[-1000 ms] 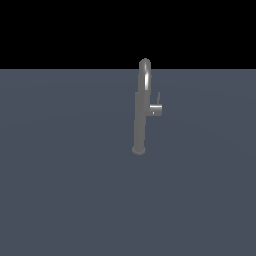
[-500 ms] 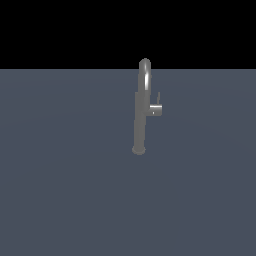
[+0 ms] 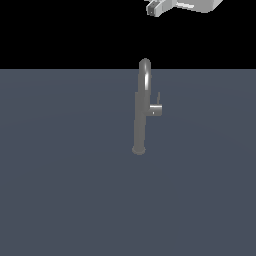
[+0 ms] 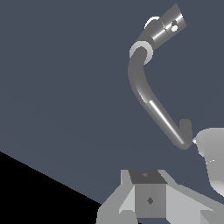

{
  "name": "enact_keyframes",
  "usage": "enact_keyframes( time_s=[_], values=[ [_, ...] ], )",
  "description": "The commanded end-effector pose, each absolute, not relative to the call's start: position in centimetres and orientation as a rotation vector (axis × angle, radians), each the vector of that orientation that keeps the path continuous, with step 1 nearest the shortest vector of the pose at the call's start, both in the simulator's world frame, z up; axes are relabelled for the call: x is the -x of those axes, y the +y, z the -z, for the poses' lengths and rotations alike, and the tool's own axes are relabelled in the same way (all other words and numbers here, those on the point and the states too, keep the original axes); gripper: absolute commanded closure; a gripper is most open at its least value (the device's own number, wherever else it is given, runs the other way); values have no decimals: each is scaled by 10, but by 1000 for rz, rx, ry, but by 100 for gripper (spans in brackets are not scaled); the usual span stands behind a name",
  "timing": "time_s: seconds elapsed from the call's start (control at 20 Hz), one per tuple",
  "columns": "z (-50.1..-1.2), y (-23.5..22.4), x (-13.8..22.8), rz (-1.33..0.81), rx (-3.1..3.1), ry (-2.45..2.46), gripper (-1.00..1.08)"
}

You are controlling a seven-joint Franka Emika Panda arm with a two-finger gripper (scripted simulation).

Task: Turn on the faucet by rotating a designated handle.

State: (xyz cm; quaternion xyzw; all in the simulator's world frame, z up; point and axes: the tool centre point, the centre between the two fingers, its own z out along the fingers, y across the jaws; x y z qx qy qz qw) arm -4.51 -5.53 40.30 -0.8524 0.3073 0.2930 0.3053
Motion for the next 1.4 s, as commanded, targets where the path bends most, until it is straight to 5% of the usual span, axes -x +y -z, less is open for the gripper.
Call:
enact_keyframes(
  time_s=[0.0, 1.35],
  values=[
    [-390, -61, 33, -819, 2170, 861, 108],
    [-223, -97, -26, -1145, 1212, 1231, 108]
  ],
)
